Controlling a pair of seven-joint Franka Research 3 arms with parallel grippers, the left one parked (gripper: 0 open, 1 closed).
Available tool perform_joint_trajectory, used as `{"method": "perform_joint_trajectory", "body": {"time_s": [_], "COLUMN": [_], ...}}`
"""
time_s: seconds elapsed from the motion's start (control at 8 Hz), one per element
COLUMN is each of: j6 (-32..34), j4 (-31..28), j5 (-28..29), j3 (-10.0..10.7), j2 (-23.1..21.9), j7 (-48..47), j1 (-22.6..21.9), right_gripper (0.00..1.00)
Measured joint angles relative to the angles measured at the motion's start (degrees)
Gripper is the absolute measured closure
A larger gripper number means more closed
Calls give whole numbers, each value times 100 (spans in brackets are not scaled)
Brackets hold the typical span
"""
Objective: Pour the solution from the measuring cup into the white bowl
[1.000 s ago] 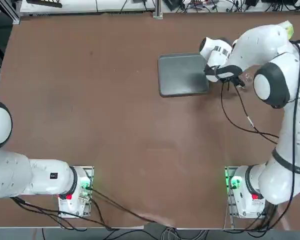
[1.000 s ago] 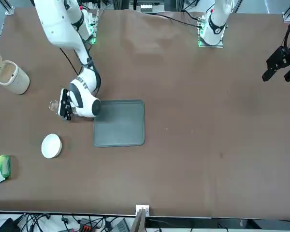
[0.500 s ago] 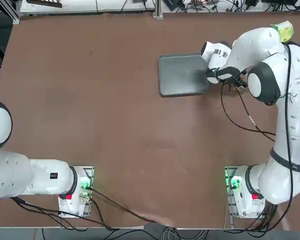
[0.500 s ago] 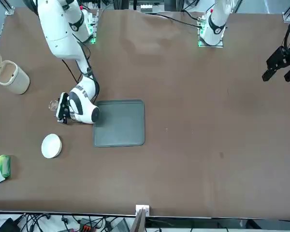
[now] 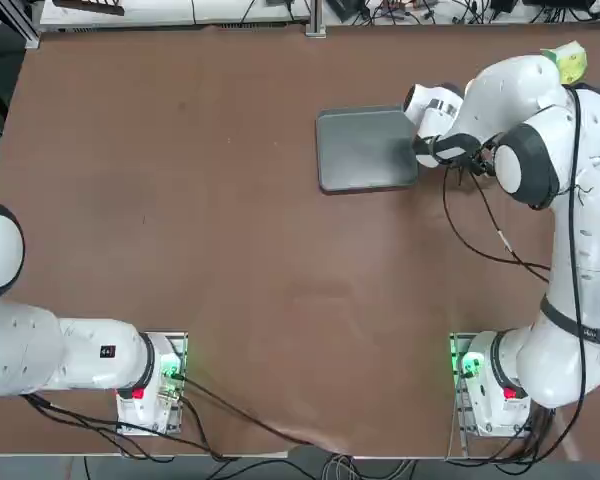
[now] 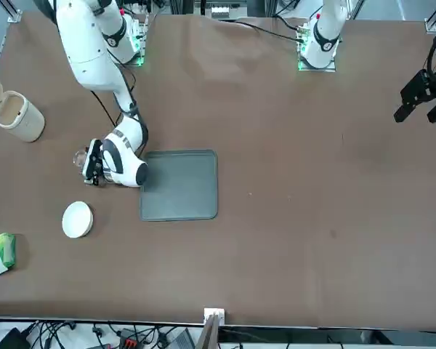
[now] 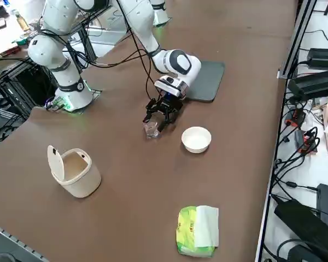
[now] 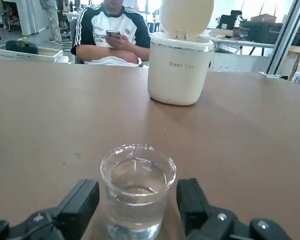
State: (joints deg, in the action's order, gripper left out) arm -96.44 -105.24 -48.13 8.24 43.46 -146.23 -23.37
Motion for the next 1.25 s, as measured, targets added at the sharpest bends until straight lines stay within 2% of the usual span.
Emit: {"method": "perform_joint_trajectory", "body": {"time_s": [0.5,0.88,1.25], "j6": [0,10,141], "j4": [4,20,236], "j5": [-6,-33,-130], "j3": [36,36,26], "j2": [106,121,56], "j7": [-94,-98,292], "j1": [38,39,-10], "right_gripper": [8,26,26]}}
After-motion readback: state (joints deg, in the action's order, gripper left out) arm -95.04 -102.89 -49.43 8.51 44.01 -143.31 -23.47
